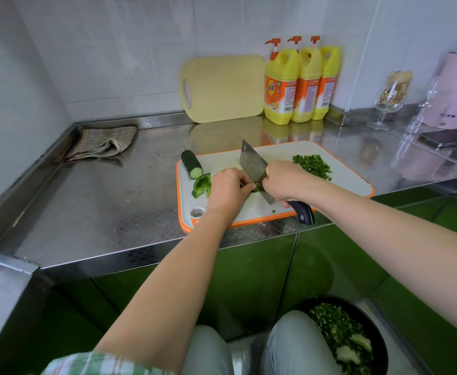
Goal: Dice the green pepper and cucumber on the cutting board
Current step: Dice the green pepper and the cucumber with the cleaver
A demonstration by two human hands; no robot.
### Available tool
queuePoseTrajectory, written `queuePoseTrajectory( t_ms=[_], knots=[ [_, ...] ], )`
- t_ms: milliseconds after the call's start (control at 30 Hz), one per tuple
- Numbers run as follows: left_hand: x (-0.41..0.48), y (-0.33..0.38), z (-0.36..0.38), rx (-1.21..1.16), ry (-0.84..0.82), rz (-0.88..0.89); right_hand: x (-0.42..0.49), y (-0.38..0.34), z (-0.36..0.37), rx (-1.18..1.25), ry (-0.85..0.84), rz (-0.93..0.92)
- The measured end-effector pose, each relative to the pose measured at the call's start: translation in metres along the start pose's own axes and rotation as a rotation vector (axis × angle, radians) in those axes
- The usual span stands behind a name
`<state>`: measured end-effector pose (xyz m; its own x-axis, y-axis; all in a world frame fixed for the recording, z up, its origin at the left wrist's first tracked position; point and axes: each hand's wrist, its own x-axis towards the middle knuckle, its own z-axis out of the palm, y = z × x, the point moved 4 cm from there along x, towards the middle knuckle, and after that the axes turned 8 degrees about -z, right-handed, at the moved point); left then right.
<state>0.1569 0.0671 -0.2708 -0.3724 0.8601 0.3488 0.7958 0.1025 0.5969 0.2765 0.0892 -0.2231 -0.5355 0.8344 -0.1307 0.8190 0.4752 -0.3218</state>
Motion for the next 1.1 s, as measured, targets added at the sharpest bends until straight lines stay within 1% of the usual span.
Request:
queuePoseTrajectory(
  t_ms=[200, 333, 400, 467, 733, 967, 1100],
  knots=[
    [-0.003, -0.001, -0.001, 0.088, -0.034, 0.069, 0.007, 0.014, 0.004, 0.16, 0.079, 0.001],
    [-0.002, -0.008, -0.006, 0.224, -0.043, 0.087, 0.006, 0.021, -0.003, 0.201, 0.085, -0.024],
    [0.0, -0.006, -0.005, 0.31, -0.056, 0.099, 0.003, 0.02, -0.01, 0.195, 0.098, -0.037],
    [0.0, -0.002, -0.004, 0.348, -0.06, 0.105, -0.002, 0.018, -0.014, 0.175, 0.082, -0.037],
    [-0.003, -0.004, -0.004, 0.177, 0.054, 0.029, -0.015, 0.004, -0.008, 0.07, 0.005, -0.037],
    [-0.002, -0.004, -0.003, 0.121, 0.053, 0.013, -0.008, 0.0, -0.001, 0.074, -0.014, 0.01],
    [-0.002, -0.007, -0.002, 0.144, 0.061, 0.014, 0.0, 0.0, 0.002, 0.072, 0.066, 0.0]
  ],
)
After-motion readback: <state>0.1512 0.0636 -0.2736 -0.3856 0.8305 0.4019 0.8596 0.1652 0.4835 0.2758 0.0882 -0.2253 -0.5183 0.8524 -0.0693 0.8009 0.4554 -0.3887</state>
